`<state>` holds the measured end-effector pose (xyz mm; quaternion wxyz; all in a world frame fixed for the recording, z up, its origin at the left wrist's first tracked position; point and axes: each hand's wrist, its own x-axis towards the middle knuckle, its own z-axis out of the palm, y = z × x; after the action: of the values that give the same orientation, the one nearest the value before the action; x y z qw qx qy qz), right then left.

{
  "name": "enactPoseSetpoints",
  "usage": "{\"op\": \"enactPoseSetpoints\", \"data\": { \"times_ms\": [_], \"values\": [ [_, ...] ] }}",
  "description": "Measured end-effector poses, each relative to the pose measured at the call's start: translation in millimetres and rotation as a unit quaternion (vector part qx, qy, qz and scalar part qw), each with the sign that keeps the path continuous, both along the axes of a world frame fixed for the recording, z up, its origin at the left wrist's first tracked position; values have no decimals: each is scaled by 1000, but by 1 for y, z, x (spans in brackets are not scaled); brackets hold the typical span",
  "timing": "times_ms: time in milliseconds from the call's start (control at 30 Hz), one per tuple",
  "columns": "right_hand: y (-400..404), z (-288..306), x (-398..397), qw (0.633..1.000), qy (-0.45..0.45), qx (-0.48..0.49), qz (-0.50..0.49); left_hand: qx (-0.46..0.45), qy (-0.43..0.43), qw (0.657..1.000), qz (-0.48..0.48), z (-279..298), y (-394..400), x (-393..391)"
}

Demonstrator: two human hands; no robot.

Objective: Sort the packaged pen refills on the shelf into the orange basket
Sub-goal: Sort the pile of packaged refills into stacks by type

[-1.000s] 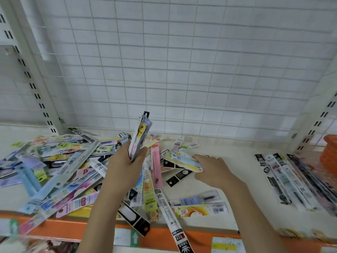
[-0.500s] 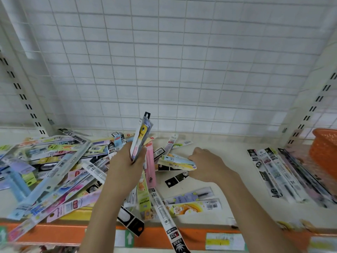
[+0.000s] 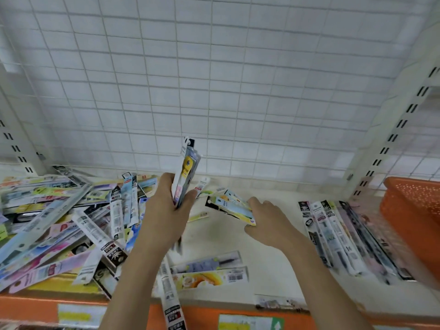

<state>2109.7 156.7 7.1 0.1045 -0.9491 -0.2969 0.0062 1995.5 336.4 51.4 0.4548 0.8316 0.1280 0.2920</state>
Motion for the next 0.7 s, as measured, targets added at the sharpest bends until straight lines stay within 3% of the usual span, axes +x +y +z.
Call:
{"op": "enactPoseSetpoints", "data": {
  "times_ms": [133, 233, 300, 367, 533, 700],
  "values": [
    [-17, 9, 8, 987, -39, 154, -27, -5, 2, 1000, -4, 3, -18, 13],
    [-23, 14, 13, 943, -73, 323, -40, -34, 12, 999, -33, 2, -32, 21],
    [-25, 11, 15, 918, -102, 382, -41, -31, 21, 998, -55, -2, -40, 25],
    [-26, 3, 16, 911, -92, 398, -58, -28, 34, 997, -70, -5, -46, 28],
    [-31, -11, 19, 904, 38, 411, -107, -27, 0, 998, -57, -11, -57, 37],
    [-34, -8, 25, 919, 44, 381, -91, -78, -13, 997, -22, -25, -76, 47]
  ]
}}
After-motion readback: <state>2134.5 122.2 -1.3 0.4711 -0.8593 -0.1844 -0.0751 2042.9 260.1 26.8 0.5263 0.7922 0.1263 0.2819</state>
